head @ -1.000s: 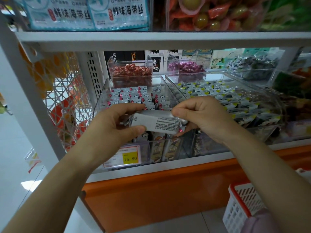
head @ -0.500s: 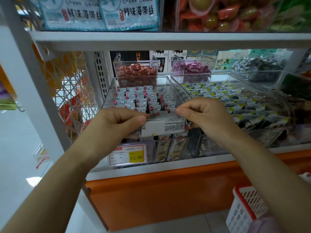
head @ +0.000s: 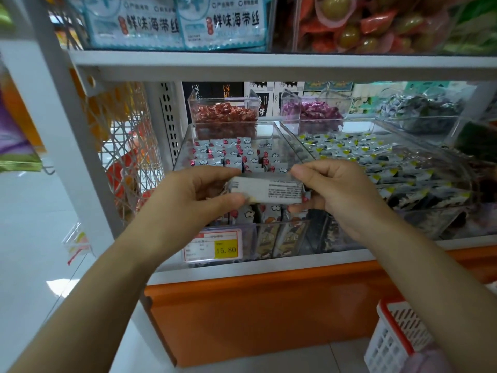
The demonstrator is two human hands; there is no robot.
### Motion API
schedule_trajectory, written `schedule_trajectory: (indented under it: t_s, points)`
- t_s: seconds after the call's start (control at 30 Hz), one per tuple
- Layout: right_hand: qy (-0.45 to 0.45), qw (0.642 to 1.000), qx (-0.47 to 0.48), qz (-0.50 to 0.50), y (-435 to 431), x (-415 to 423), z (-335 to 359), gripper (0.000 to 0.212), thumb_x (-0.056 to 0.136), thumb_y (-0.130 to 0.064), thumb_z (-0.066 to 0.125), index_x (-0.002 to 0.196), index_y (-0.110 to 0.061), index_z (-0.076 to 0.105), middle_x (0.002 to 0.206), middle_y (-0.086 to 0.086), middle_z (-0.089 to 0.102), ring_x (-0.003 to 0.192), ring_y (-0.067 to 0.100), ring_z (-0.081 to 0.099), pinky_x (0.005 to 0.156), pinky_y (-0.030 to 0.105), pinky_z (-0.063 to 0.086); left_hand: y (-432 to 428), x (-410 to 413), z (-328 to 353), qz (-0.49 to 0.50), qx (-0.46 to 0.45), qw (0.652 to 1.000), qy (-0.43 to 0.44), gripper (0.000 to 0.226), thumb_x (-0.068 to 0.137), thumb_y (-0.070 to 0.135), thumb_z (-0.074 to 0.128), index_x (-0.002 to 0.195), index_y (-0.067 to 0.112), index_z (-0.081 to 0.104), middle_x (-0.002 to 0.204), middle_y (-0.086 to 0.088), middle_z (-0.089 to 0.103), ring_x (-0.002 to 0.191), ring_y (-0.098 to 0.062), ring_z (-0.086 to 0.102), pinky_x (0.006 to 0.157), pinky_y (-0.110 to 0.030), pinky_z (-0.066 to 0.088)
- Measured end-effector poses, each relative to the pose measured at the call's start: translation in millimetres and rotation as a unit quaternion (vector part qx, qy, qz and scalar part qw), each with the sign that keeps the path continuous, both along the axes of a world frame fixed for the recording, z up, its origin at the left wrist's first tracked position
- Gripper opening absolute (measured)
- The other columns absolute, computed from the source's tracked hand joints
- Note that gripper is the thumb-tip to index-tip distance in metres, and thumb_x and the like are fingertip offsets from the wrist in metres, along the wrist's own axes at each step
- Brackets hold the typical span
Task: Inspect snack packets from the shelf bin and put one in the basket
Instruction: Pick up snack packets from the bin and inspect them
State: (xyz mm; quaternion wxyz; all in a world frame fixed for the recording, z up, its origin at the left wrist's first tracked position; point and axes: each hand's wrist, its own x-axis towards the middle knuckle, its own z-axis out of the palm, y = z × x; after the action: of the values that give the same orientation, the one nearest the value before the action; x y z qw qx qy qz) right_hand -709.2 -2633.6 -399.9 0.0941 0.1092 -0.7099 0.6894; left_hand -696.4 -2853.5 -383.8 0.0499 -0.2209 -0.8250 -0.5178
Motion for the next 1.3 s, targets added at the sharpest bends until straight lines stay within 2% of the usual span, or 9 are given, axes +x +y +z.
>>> schedule_trajectory:
  t_s: [0.13, 0.2, 0.3, 0.37, 0.53, 0.77, 1.03, 1.13, 1.3]
  points:
    - [0.02, 0.998, -0.025, 0.059, -9, 4, 1, 0.038, 0.067, -0.036, 0.069, 0.102, -0.023, 0.068, 0.091, -0.005, 0.073, 0.082, 0.017, 0.071, 0.071, 0.026, 0.058, -8, -6, -3, 0.06, 0.026, 0.997, 0.031, 0.015, 0.085, 0.023, 0.058, 0.096, 0.029, 0.068, 0.087, 0.005, 0.072, 0.078, -0.006, 0.068, 0.072, -0.02, 0.056]
    - [0.057, 0.997, 0.044, 0.017, -16, 4, -2, 0.04, 0.065, -0.035, 0.072, 0.104, -0.037, 0.063, 0.096, -0.012, 0.07, 0.075, 0.013, 0.071, 0.072, 0.021, 0.056, -9, -8, -5, 0.063, 0.019, 0.997, 0.044, 0.018, 0.086, 0.028, 0.054, 0.098, 0.024, 0.068, 0.091, 0.006, 0.07, 0.079, -0.002, 0.067, 0.069, -0.013, 0.054]
    - [0.074, 0.995, 0.054, -0.033, -25, 3, -5, 0.027, 0.079, -0.023, 0.069, 0.102, -0.035, 0.062, 0.097, 0.001, 0.07, 0.066, 0.011, 0.069, 0.064, 0.017, 0.053, -14, -8, -8, 0.125, -0.12, 0.977, 0.123, 0.057, 0.079, 0.053, 0.041, 0.122, 0.021, 0.06, 0.109, 0.011, 0.063, 0.092, -0.003, 0.061, 0.076, -0.009, 0.044]
    - [0.053, 0.997, 0.046, -0.036, -27, 0, -3, 0.022, 0.082, -0.02, 0.068, 0.1, -0.03, 0.062, 0.097, 0.007, 0.069, 0.068, 0.011, 0.068, 0.061, 0.019, 0.054, -22, -8, -8, 0.151, -0.25, 0.939, 0.179, 0.071, 0.076, 0.062, 0.031, 0.13, 0.021, 0.054, 0.128, 0.002, 0.058, 0.117, -0.017, 0.05, 0.092, -0.026, 0.038]
    - [0.062, 0.986, 0.148, -0.04, -35, -5, 4, 0.018, 0.081, -0.015, 0.07, 0.089, -0.024, 0.057, 0.091, 0.0, 0.067, 0.073, 0.007, 0.067, 0.06, 0.022, 0.056, -36, -17, -17, 0.125, -0.364, 0.907, 0.173, 0.055, 0.09, 0.051, 0.026, 0.136, 0.028, 0.046, 0.148, 0.007, 0.038, 0.141, -0.014, 0.02, 0.114, -0.047, 0.014]
    - [0.158, 0.91, 0.38, -0.052, -69, -9, 11, 0.025, 0.073, -0.032, 0.076, 0.089, -0.021, 0.061, 0.08, -0.017, 0.044, 0.068, -0.002, 0.043, 0.058, 0.017, 0.031, -39, -24, -23, 0.105, -0.347, 0.917, 0.164, 0.045, 0.096, 0.035, 0.032, 0.138, 0.026, 0.043, 0.152, 0.006, 0.03, 0.144, -0.011, 0.012, 0.116, -0.045, 0.012]
    - [0.215, 0.795, 0.566, -0.027, -90, -17, -9, 0.026, 0.084, -0.047, 0.061, 0.094, -0.025, 0.071, 0.086, -0.01, 0.062, 0.087, 0.011, 0.034, 0.074, 0.033, 0.026, -39, -27, -23, 0.114, -0.319, 0.927, 0.161, 0.043, 0.095, 0.028, 0.041, 0.137, 0.023, 0.045, 0.152, 0.001, 0.031, 0.143, -0.015, 0.015, 0.116, -0.046, 0.017]
    - [0.194, 0.808, 0.556, 0.019, -85, -19, -7, 0.024, 0.093, -0.034, 0.052, 0.086, -0.024, 0.073, 0.083, -0.013, 0.064, 0.084, 0.009, 0.032, 0.079, 0.032, 0.028, -40, -28, -23, 0.12, -0.317, 0.926, 0.164, 0.042, 0.096, 0.029, 0.042, 0.137, 0.024, 0.045, 0.152, 0.002, 0.031, 0.143, -0.015, 0.015, 0.116, -0.044, 0.016]
    - [0.133, 0.906, 0.401, -0.032, -79, -42, 9, 0.023, 0.088, -0.013, 0.053, 0.096, -0.02, 0.073, 0.088, -0.012, 0.067, 0.099, 0.017, 0.054, 0.094, 0.031, 0.039, -40, -29, -22, 0.124, -0.318, 0.925, 0.167, 0.042, 0.095, 0.029, 0.042, 0.138, 0.026, 0.044, 0.152, 0.003, 0.031, 0.143, -0.015, 0.016, 0.116, -0.045, 0.017]
